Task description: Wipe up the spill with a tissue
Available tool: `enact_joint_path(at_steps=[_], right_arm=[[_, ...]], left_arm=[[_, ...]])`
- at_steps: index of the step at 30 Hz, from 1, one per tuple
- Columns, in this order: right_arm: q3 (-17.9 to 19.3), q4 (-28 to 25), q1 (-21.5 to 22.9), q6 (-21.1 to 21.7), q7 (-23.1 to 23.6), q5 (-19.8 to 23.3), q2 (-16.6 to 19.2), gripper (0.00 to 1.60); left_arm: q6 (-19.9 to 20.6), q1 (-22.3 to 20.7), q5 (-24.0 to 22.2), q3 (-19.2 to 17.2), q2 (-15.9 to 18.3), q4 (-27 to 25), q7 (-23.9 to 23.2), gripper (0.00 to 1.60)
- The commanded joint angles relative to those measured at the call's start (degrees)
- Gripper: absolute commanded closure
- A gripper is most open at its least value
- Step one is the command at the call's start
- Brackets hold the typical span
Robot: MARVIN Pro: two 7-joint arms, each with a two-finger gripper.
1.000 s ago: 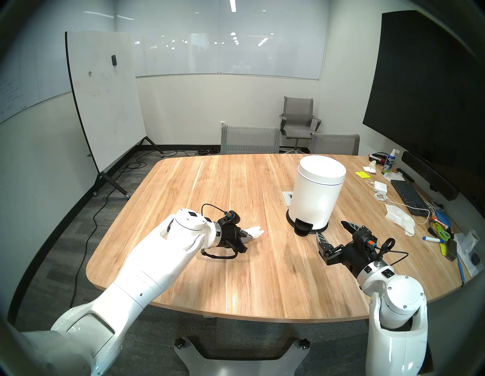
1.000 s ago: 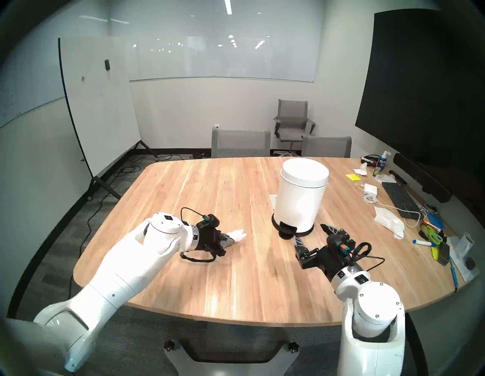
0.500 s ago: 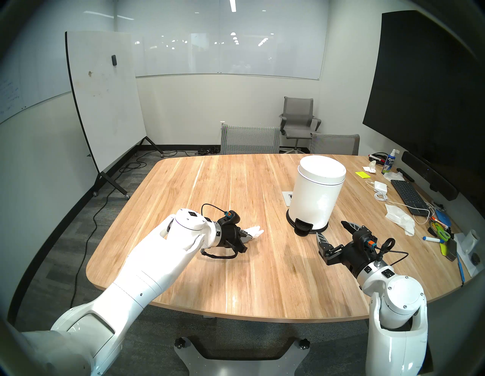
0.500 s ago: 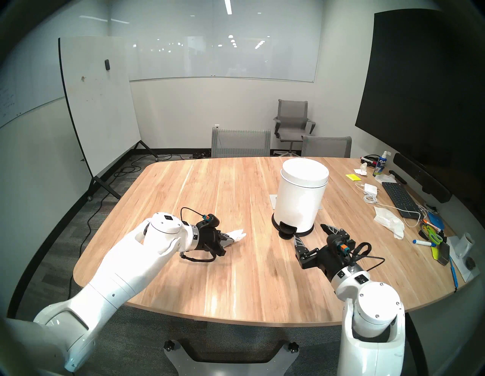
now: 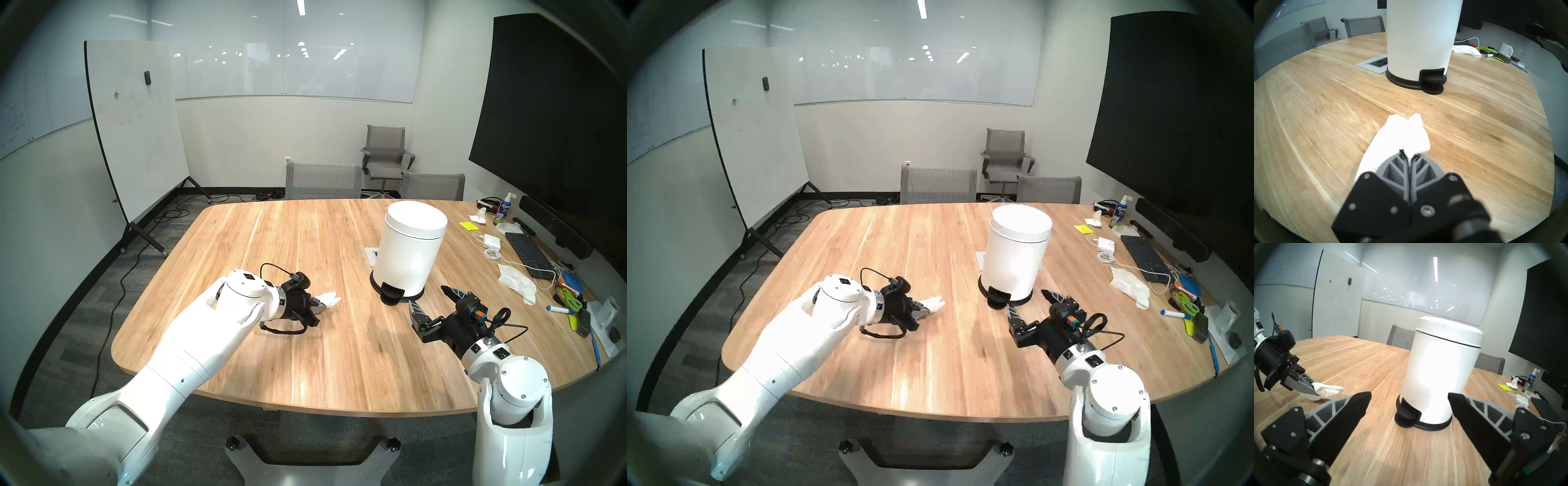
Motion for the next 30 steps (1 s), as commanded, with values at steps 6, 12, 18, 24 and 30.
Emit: enact_joint_path(at_steps=[6,12,18,24,30], right_arm=[[-0.1,-1.2,0.2,-0.1,0.0,0.0,0.0,0.0],[-0.1,-1.2,0.2,-0.1,0.0,0.0,0.0,0.0],[-0.1,-1.2,0.2,-0.1,0.0,0.0,0.0,0.0],[-0.1,-1.2,0.2,-0.1,0.0,0.0,0.0,0.0],[-0.1,-1.2,0.2,-0.1,0.0,0.0,0.0,0.0]], left_arm=[[0.1,-0.8,0.0,-0.2,0.0,-1.0,-0.1,1.6],[0.5,-0.6,-0.5,-0.6,0.6,-2.0,-0.6,1.6],[0.8,-0.3,-0.7,-0.9,1.0,-2.7,-1.1,1.6],[0.7,-0.8,-0.9,-1.3,1.2,-2.1,-1.4,1.6],[0.7,-1.4,-1.0,-1.6,1.0,-1.2,-1.6,1.6]])
